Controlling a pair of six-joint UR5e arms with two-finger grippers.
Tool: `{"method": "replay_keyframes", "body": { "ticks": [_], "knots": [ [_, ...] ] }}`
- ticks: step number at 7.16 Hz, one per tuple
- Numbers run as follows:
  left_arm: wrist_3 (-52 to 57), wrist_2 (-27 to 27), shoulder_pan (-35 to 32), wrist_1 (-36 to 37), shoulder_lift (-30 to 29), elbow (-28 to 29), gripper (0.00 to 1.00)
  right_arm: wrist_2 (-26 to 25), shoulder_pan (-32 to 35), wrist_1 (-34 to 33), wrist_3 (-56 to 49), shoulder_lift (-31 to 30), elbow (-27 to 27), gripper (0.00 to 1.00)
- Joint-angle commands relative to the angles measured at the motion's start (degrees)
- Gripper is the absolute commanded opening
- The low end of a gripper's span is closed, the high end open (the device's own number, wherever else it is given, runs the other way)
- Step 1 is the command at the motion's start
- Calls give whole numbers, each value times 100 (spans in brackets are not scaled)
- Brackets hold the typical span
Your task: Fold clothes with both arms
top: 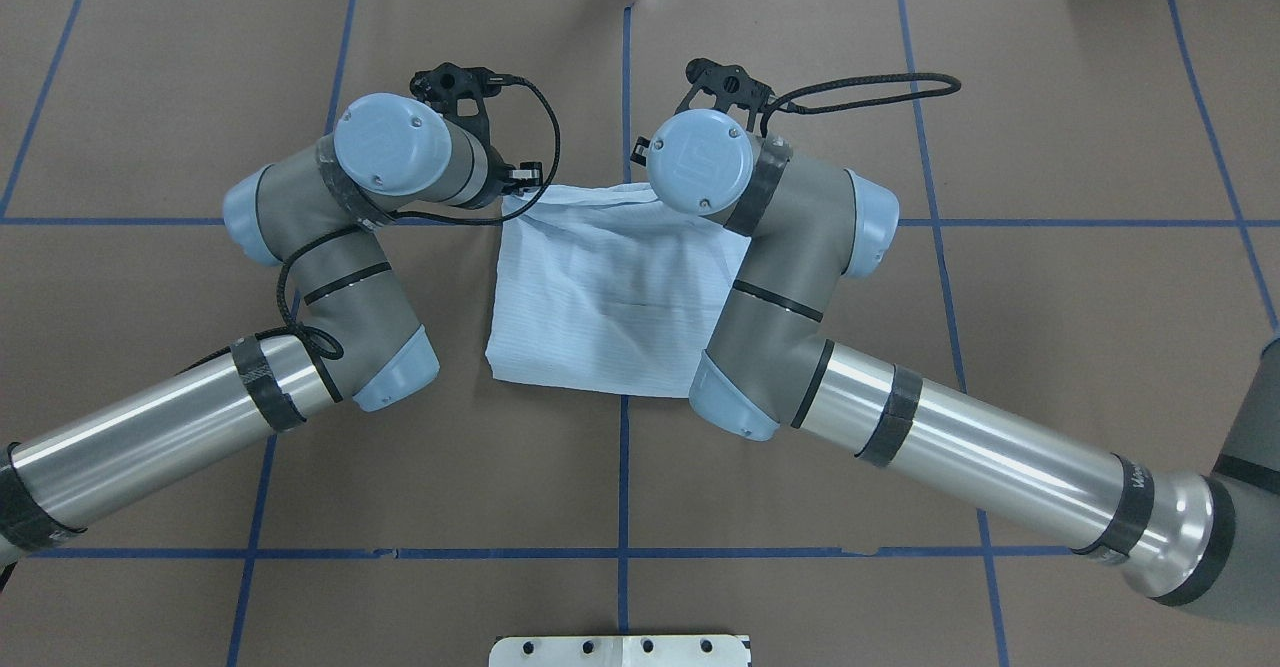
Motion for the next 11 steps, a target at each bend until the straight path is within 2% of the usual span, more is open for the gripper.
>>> {"method": "replay_keyframes", "body": {
  "ticks": [1,2,5,6,7,8,9,11],
  "knots": [
    [850,-815,-378,5,454,-579,100,352,76,-12,-178,155,-1,100],
    [1011,-846,-424,14,649,-844,100,335,-125,-20,-170,147,-1,100],
    [1039,-855,-433,14,695,-855,100,282,-583,-47,-196,269,-193,100],
    [1274,-855,-477,32,704,-855,100,142,-584,-38,-205,662,-795,100],
    [1424,-864,-547,32,704,-855,100,-163,-575,-12,-239,1074,-1453,100],
    [1426,-864,-547,32,704,-855,100,-384,-531,-29,-457,1105,-1582,100],
    [1426,-864,-547,32,721,-864,100,-917,-487,-12,-721,1114,-1879,100],
    [1417,-855,-547,40,809,-1013,100,-1534,-277,-21,-1055,1114,-2205,100]
  ]
}}
